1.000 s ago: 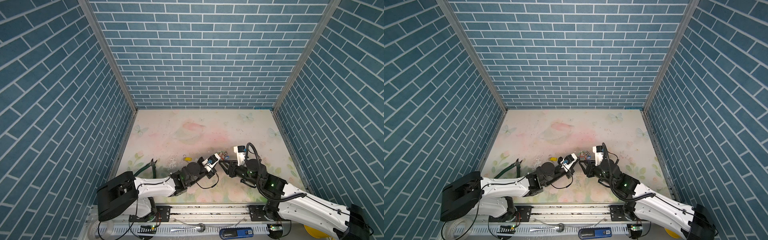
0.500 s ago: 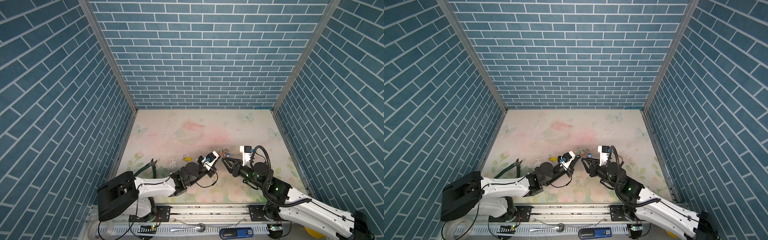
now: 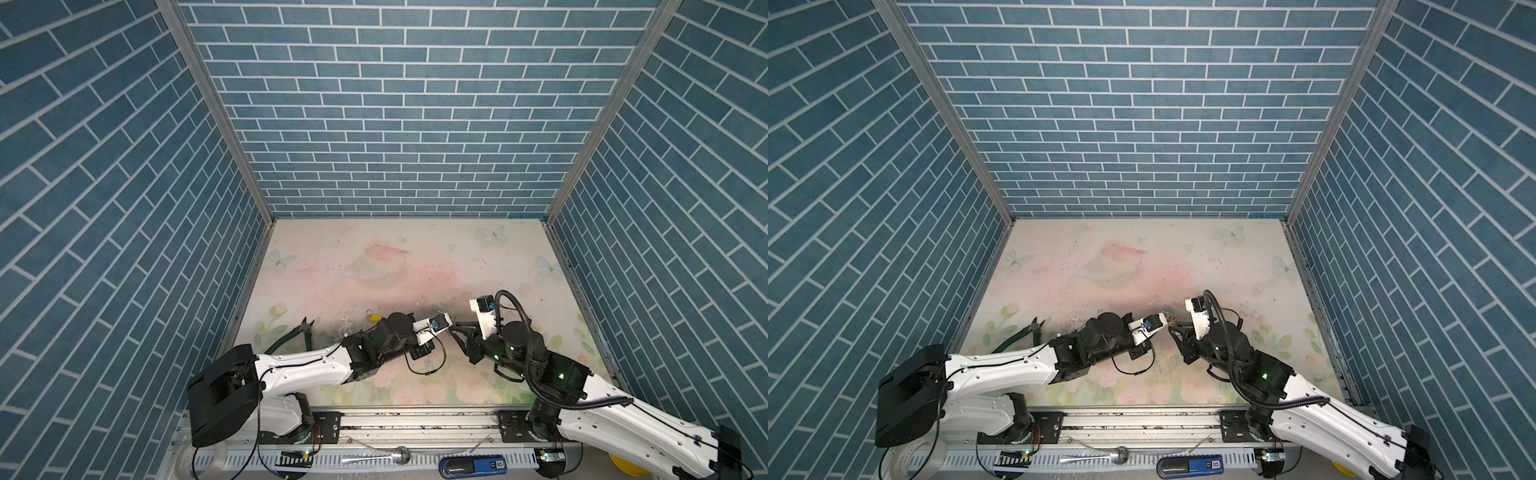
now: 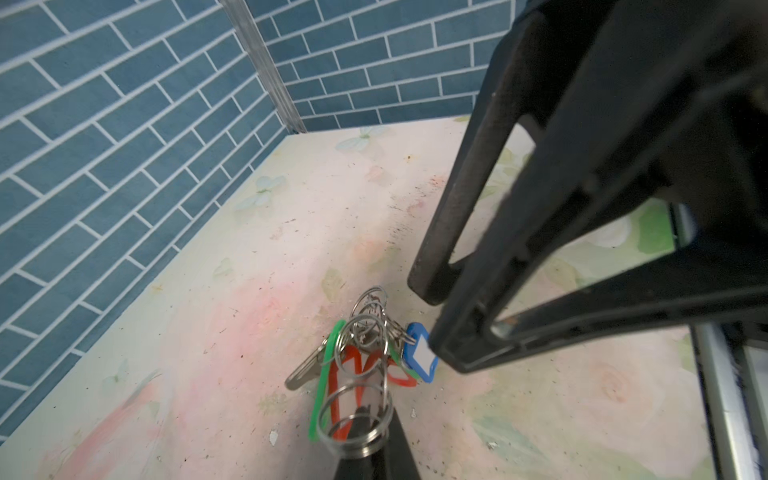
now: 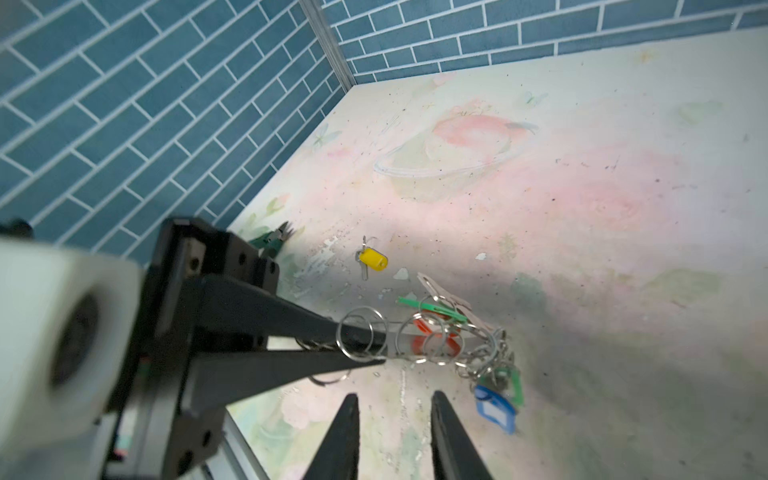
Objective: Put the keys on the keyring
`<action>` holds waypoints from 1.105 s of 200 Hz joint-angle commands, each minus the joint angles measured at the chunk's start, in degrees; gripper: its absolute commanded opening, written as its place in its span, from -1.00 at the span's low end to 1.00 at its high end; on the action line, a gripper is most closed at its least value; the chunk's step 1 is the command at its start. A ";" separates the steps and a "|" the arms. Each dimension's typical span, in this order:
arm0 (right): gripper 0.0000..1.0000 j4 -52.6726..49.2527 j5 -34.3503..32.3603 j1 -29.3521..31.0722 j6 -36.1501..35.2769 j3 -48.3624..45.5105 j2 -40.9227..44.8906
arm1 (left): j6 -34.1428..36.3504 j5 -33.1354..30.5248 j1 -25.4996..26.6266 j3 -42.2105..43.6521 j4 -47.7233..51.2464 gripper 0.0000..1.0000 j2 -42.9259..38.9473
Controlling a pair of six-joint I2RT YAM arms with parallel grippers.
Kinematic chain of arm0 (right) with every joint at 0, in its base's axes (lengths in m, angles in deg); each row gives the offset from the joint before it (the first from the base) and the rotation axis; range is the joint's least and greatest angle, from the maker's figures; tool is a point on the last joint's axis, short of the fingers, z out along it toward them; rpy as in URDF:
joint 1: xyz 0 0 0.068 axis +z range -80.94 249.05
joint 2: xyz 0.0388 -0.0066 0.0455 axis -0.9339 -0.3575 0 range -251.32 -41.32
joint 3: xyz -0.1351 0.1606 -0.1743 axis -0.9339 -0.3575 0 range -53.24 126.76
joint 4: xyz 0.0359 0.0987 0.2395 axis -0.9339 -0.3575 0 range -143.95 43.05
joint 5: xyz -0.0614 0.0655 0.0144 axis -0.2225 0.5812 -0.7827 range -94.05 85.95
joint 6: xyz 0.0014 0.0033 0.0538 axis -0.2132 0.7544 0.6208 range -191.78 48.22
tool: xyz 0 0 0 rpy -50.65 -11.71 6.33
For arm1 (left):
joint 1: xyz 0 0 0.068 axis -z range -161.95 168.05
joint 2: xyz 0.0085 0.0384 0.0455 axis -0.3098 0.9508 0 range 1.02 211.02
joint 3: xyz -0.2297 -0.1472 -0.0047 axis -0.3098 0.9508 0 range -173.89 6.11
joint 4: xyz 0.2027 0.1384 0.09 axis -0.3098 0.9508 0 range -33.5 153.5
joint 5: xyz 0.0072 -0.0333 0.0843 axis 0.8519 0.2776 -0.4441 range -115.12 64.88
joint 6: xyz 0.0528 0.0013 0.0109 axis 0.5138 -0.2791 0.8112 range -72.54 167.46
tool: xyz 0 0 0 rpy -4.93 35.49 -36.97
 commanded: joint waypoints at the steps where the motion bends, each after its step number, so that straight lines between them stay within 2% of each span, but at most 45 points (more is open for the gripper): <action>1: -0.38 2.23 -1.26 0.22 -15.24 -2.98 2.90 | 1.75 4.50 -0.89 -4.18 14.63 -1.00 -2.27; 28: -0.36 11.68 2.85 0.37 -20.41 -5.48 1.45 | 1.80 5.52 -0.96 -4.73 17.57 -1.00 -3.98; 65: -0.35 19.63 8.26 1.76 -30.34 -7.84 -0.62 | 2.19 6.86 -0.92 -5.40 18.65 -1.00 -4.92; 87: -0.30 24.23 8.65 2.53 -34.03 -10.79 1.06 | 1.92 7.47 -0.98 -5.75 18.92 -1.00 -5.38; 119: -0.23 25.07 12.10 3.01 -36.25 -12.70 3.97 | 1.72 8.88 -1.30 -5.66 19.74 -1.00 -6.40; 154: -0.20 25.02 14.45 3.64 -37.93 -13.09 2.65 | 1.75 11.02 -1.75 -5.66 20.50 -1.00 -7.55; 221: -0.22 24.73 13.88 4.09 -40.52 -11.54 -1.39 | 2.16 15.35 -2.20 -6.15 21.95 -1.00 -8.11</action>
